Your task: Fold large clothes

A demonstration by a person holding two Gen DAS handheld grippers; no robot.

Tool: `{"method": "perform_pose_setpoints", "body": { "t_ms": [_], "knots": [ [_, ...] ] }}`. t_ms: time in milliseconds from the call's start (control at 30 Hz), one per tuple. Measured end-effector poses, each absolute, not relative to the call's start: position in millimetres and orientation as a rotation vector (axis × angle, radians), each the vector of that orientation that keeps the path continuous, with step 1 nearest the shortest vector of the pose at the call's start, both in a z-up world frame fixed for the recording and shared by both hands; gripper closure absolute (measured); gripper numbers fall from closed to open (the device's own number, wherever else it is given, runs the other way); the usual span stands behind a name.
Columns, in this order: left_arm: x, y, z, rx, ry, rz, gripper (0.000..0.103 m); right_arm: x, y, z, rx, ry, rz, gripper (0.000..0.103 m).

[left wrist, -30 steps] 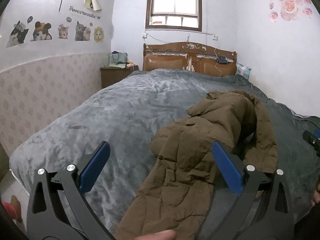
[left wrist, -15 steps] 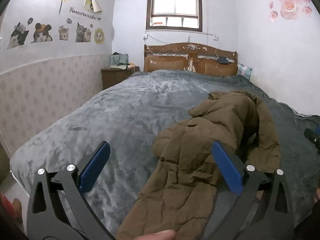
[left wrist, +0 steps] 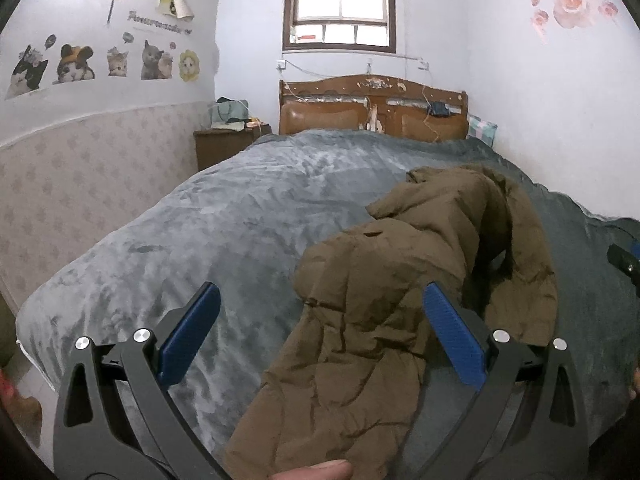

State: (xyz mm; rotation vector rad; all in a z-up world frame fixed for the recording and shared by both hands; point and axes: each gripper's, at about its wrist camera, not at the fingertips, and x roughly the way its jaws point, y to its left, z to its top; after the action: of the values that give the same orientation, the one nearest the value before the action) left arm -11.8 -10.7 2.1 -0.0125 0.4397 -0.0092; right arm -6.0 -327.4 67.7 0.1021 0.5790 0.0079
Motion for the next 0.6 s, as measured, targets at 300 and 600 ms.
{"method": "perform_pose_setpoints", "body": {
  "t_ms": [300,600],
  "knots": [
    [-14,-18,0,-0.005,0.436,-0.024,0.003,-7,-326,65,0.099,0.587,0.014,0.002],
    [-15,-25,-2,-0.002,0.441,-0.044,0.003,-7,-326,66,0.099,0.588,0.013,0.002]
  ]
}}
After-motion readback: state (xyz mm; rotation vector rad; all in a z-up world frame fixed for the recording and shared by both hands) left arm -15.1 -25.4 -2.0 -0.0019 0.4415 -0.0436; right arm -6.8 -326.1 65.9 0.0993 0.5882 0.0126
